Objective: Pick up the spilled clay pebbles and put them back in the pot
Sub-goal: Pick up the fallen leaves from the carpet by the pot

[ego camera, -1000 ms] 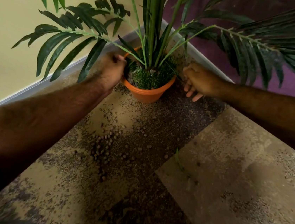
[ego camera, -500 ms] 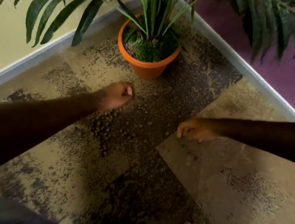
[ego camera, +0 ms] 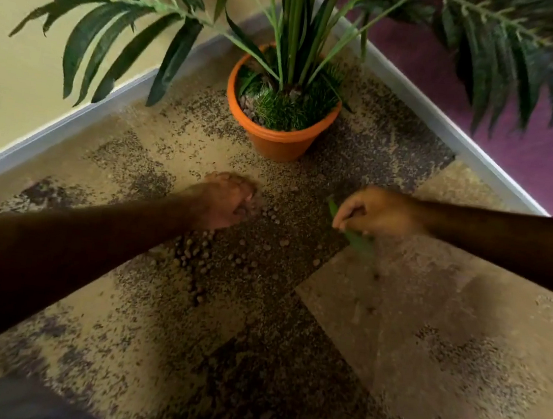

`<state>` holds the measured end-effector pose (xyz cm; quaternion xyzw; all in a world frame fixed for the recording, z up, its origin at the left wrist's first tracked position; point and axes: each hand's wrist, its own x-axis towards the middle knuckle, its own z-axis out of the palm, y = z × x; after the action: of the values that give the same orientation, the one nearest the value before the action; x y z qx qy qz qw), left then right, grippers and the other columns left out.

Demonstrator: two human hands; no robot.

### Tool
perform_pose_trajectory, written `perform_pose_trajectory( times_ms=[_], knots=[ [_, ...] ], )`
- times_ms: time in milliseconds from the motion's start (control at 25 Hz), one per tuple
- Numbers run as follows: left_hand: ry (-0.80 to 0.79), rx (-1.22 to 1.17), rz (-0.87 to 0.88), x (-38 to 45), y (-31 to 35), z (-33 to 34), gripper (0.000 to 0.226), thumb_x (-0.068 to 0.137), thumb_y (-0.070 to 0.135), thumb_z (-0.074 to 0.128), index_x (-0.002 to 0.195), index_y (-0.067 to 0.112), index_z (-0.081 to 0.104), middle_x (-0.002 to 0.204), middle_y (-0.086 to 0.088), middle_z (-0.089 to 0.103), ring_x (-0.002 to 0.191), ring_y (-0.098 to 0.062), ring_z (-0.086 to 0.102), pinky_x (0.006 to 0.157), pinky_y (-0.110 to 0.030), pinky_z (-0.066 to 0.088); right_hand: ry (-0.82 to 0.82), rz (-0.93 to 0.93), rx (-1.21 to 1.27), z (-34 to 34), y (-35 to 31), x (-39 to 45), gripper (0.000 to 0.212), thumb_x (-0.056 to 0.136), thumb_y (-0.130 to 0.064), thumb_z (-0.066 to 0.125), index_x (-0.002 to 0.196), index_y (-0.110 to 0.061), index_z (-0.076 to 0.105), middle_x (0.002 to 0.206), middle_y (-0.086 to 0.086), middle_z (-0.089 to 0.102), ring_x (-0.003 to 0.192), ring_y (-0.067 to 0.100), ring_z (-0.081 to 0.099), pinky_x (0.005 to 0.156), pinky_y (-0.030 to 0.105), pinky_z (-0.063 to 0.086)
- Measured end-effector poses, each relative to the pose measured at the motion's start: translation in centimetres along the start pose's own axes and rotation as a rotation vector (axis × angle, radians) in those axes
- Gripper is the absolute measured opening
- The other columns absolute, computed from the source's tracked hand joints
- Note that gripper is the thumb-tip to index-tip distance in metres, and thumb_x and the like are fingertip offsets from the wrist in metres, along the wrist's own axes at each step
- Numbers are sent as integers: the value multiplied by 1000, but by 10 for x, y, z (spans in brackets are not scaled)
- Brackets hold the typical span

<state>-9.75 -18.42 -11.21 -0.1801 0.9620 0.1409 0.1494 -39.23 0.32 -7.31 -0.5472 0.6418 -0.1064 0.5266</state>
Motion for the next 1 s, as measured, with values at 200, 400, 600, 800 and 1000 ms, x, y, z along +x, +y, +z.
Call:
perform_pose_trajectory(
  times_ms=[200, 400, 600, 800, 1000],
  knots=[
    [16, 139, -77, 3, -2, -4, 76, 82, 65, 24, 142, 20, 18, 144, -19, 49, 125, -38, 53, 101, -49, 48, 362, -52, 252, -69, -17, 3, 27, 86, 4, 69, 102, -14, 57, 88, 14, 69, 77, 22, 72, 58, 29, 55],
    [24, 159, -73, 6, 5, -9, 91, 86, 61, 17, 161, 12, 1, 168, -15, 8, 153, -36, 13, 120, -45, 5, 617, -115, 288, -104, -22, 7, 28, 87, 2, 70, 110, -8, 56, 82, 11, 67, 73, 20, 68, 75, 31, 53],
    [2, 122, -55, 8, -1, -4, 87, 94, 58, 28, 160, 15, -9, 169, -12, -7, 155, -32, 0, 121, -43, 17, 736, -55, 310, -126, -43, 20, 16, 89, -12, 70, 104, -14, 64, 83, 2, 67, 65, 3, 69, 58, 22, 59],
    [-27, 164, -41, 8, -6, 4, 86, 96, 53, 37, 159, 21, -11, 169, -9, -7, 155, -31, -3, 122, -47, 22, 676, -118, 126, -133, -77, 42, 13, 91, -23, 65, 103, -20, 67, 82, -5, 72, 66, -2, 68, 48, 16, 52],
    [-93, 148, -46, 7, -7, 0, 89, 95, 50, 43, 159, 24, -14, 169, -6, -11, 155, -31, -8, 121, -52, 27, 747, -88, -80, -124, -105, 73, 21, 96, -14, 54, 101, 0, 68, 91, 12, 73, 52, -6, 61, 54, 22, 57]
  ],
)
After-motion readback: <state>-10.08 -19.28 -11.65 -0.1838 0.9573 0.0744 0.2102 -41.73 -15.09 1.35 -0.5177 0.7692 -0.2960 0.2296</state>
